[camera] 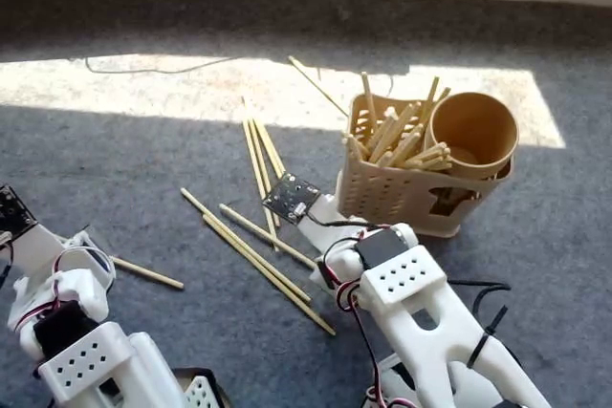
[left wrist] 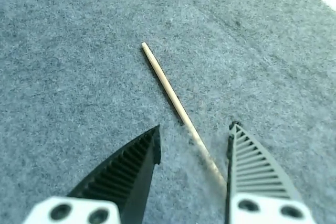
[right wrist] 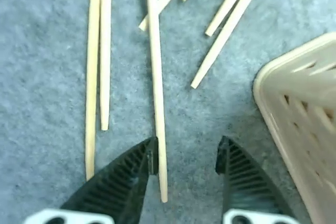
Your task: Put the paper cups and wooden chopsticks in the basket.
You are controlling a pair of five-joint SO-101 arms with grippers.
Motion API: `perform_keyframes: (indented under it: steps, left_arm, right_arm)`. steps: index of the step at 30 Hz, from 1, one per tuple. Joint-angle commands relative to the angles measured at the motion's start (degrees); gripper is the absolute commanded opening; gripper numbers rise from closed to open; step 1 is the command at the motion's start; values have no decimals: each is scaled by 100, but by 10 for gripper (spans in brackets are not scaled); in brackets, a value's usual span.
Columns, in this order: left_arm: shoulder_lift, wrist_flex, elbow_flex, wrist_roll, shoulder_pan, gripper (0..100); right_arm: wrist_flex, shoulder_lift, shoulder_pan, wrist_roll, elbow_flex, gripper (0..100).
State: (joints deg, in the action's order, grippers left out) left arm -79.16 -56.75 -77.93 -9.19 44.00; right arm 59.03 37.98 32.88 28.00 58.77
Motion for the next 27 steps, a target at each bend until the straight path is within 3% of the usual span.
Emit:
perform_keyframes:
  steps: [1,11,19,27]
  left_arm:
    - [-84,105,40,-18,48,210]
    - [-84,105,40,-18,48,210]
    - [-84,105,40,-18,40,210]
    - [-84,105,40,-18,40,210]
  right_arm:
    - [-532,110,409,-510,-66,192]
    - [-2404,-92,1068,-1512,-31,191]
    - [-3723,-1771,1077,-1547,-84,191]
    - [-4092,-2484,1262,-1512,-92,190]
